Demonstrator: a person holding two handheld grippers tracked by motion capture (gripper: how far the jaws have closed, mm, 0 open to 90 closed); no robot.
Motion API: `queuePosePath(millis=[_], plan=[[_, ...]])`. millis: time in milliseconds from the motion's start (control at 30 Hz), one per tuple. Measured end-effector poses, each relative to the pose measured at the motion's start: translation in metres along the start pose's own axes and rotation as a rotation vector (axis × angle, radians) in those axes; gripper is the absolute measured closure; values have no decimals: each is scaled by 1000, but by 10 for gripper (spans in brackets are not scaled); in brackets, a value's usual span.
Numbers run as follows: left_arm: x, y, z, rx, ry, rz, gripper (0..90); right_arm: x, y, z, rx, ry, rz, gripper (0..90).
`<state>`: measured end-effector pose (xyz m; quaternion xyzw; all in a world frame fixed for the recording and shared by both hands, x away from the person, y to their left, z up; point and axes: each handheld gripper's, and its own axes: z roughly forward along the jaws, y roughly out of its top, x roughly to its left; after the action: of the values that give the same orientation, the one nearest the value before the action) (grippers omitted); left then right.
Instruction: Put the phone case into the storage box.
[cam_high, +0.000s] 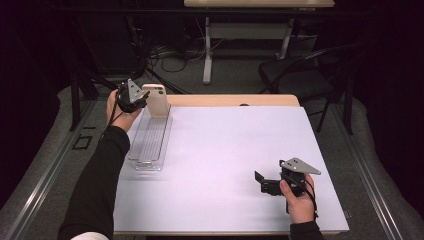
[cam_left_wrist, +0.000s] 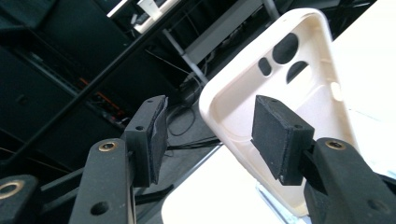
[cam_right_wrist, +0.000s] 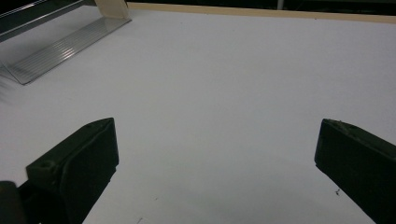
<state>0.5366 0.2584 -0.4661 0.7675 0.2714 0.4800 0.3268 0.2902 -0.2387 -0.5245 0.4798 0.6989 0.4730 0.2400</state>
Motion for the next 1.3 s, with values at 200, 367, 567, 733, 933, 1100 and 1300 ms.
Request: queuePosePath(millis=[200,367,567,733,933,1100,1300], plan=[[3,4,-11,2,-27,-70,454,-3,2,-1,1,-3,-11,0],[8,5,-18,37,-60,-182,407,-3,4,-1,-1,-4,-25,0],[12,5,-23,66,-100,-266,360,-3,4,0,13,7,-50,0],[12,6,-26,106,-147,-338,321,-5,5,2,14,11,-56,0],[10,8,-32,175,-179,-363,257,-5,6,4,15,25,-75,0],[10,13,-41,171,-218,-408,236,-4,8,5,16,33,-91,0],[12,19,-54,156,-263,-463,207,-3,9,7,15,41,-90,0]])
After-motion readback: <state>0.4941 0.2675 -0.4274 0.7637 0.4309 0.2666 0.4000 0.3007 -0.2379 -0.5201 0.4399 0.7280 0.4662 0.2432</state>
